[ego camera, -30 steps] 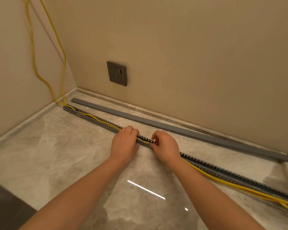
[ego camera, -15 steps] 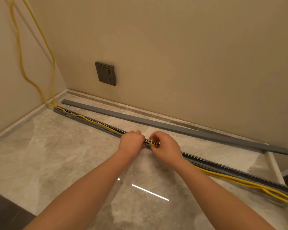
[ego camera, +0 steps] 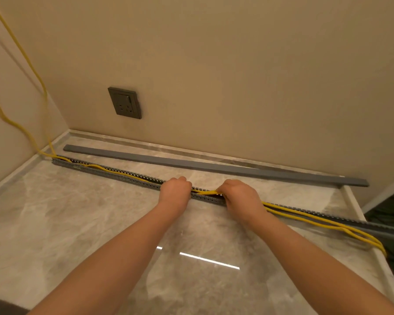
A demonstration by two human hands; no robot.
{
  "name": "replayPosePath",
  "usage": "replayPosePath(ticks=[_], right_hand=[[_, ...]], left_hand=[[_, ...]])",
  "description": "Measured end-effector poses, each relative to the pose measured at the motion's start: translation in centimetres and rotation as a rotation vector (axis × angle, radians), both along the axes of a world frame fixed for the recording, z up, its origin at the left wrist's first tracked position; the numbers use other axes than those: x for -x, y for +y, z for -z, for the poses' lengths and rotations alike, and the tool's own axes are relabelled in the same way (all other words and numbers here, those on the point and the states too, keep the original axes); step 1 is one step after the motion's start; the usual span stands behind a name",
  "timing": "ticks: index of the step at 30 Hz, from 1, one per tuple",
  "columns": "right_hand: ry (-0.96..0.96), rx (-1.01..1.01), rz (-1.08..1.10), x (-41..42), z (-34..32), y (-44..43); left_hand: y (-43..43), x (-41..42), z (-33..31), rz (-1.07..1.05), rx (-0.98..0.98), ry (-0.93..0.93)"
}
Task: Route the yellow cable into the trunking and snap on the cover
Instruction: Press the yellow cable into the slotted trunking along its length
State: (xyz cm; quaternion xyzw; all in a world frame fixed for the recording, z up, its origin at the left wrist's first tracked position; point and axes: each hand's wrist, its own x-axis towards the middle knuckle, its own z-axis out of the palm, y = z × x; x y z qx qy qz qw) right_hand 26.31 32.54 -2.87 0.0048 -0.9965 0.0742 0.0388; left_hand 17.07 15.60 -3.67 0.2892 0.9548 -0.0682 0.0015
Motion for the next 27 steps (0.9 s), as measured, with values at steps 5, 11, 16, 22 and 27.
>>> replayPosePath(ticks=[5, 11, 16, 22, 27], right_hand=[[-0.204, -0.239, -0.124, 0.7, -0.9, -0.2], [-0.277, -0.286, -0.146, 0.8, -1.0, -0.2], [-0.296, -0.228, -0.021, 1.4, -1.3, -0.9], [-0.24, -0.052, 0.102, 0.5, -0.7, -0.6], [-0.136, 0.144, 0.089, -0.5, 0.6, 0.2]], left_hand=[[-0.2, 0.2, 0.0, 0.024, -0.003, -0.007], [-0.7, 0.3, -0.4, 0.068, -0.023, -0.016], [-0.7, -0.1, -0.1, 0.175, -0.154, 0.04], [2.6, -3.0, 0.2, 0.194, -0.349, -0.158], [3.5, -3.7, 0.5, 0.098, -0.401, -0.126]])
